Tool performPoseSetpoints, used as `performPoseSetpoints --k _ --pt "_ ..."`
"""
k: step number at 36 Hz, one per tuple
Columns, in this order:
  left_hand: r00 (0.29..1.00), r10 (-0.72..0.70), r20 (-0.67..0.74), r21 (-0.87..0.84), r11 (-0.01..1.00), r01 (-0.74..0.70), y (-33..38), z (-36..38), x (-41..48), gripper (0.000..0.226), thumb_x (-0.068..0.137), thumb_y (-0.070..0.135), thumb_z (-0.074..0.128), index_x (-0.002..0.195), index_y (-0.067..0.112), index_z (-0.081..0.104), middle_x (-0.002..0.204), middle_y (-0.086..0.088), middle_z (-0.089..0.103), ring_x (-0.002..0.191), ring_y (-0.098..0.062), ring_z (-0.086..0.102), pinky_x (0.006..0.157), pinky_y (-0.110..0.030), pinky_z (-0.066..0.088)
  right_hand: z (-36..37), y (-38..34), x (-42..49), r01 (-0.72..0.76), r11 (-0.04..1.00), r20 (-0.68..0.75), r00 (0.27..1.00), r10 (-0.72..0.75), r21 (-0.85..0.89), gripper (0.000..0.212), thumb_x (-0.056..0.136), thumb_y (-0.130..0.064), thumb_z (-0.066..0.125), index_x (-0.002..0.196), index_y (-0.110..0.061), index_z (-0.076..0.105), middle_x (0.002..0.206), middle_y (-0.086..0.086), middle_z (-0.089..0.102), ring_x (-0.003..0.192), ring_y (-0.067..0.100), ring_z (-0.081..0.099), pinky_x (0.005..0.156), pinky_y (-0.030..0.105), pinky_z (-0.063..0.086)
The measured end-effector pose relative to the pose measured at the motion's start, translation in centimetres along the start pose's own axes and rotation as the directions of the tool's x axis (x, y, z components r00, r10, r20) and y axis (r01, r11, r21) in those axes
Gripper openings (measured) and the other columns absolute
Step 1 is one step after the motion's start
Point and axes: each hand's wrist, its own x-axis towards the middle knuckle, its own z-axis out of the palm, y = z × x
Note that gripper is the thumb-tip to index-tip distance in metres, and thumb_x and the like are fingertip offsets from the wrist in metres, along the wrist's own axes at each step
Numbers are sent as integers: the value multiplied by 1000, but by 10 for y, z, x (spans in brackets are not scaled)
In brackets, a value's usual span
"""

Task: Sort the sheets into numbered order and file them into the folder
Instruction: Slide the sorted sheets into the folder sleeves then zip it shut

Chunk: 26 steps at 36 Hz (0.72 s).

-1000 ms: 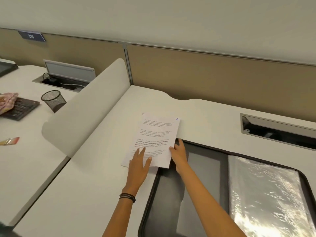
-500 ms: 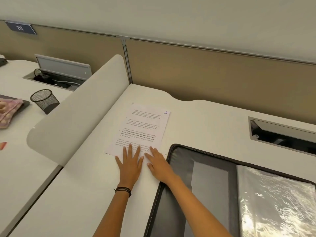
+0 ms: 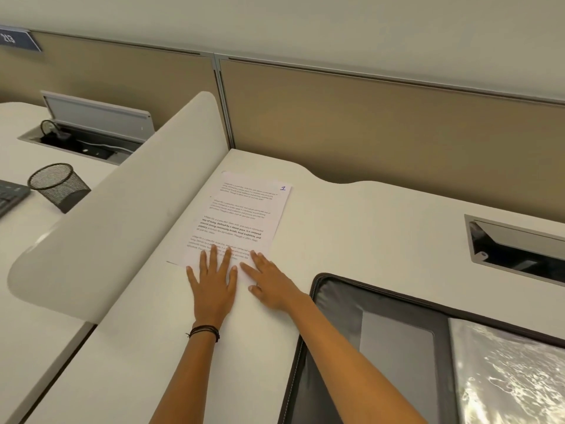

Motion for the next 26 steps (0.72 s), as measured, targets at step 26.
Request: performPoseSetpoints --k 26 --pt "992 117 -50 -201 972 -125 -3 1 -71 66 92 53 11 149 21 8 157 4 3 145 -13 2 118 -32 -1 26 42 -201 -79 967 -433 883 182 244 44 100 -24 33 143 -30 35 154 -15 18 140 -3 15 114 14 15"
